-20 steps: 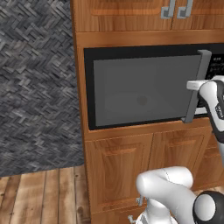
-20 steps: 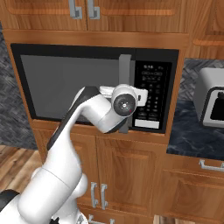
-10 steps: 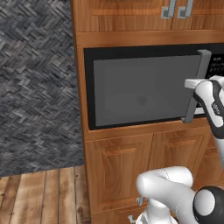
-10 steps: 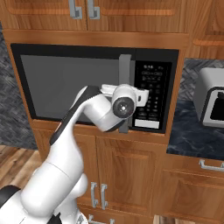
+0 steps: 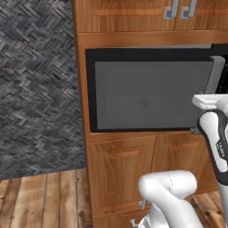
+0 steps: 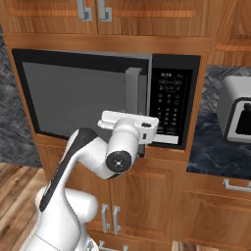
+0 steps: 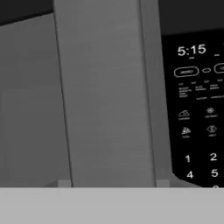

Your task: Open the microwave door.

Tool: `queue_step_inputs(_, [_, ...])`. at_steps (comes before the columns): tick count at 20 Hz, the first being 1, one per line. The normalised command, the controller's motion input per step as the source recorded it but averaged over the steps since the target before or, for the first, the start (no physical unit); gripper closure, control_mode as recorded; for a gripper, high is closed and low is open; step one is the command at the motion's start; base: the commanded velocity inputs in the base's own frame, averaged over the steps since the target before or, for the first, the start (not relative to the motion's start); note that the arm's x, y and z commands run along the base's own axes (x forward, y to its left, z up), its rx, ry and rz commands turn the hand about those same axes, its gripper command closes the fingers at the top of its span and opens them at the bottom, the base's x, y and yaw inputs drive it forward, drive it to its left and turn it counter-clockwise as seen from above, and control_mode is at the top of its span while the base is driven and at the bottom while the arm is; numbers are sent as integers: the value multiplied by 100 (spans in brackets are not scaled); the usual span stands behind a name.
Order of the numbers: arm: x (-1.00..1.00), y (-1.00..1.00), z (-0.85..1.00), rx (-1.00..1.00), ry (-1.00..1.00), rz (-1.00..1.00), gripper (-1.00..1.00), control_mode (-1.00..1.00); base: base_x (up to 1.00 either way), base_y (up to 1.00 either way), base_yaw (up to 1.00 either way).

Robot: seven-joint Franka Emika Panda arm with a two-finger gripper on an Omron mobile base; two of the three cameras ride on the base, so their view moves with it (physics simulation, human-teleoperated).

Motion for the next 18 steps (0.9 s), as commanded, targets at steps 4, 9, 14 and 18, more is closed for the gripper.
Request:
queue_step_inputs(4, [-100, -36, 0, 0, 0, 18, 100, -100, 0, 0, 0])
queue_step_inputs(9, [-100, -34, 0, 0, 0, 22, 100, -100, 0, 0, 0])
queue_step_inputs(14, [-88, -15, 0, 0, -1, 22, -100, -100, 0, 0, 0])
queue_step_inputs(18, [-80, -36, 31, 0, -16, 15, -100, -100, 0, 0, 0])
